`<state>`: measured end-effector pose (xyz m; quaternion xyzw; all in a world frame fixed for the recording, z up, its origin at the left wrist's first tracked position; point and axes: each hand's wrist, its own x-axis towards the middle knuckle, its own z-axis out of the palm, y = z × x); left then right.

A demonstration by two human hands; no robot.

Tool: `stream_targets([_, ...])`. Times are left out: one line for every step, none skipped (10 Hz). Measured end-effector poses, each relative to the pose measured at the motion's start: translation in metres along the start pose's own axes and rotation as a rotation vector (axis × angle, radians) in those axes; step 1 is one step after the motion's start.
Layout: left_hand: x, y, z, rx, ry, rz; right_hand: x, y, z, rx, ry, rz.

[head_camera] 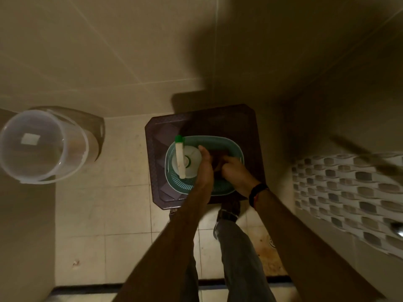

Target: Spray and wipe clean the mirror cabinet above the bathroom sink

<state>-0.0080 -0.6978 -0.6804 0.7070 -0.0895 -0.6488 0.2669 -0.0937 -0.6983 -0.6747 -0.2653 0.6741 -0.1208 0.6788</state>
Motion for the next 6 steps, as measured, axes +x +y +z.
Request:
stream_targets([-0.005,0.003,0.001,0.026,-0.01,0.015,-0.008,0.001,-0.003,0.045,-0.014,-0.038])
stream_targets([-0.02,0.008,-0.001,0.023,-0.016,0.011,-0.021,0.002,-0.009,0.007,-0.007,-0.067])
stream_targets([-0.037,0.015,0.0,0.078,-0.019,0.051,-0.036,0.004,-0.016,0.019,0.036,-0.105])
stream_targets([-0.058,0.024,-0.005,0.163,-0.036,0.009,-0.058,0.002,-0.024,-0.04,0.11,-0.118])
stream_targets([-0.082,0.034,-0.015,0.29,-0.21,0.015,-0.086,-0.003,-0.033,-0.041,0.19,-0.155])
stream_targets([-0.101,0.042,-0.017,0.395,-0.179,0.026,-0.121,-0.009,-0.037,0.061,0.248,-0.191])
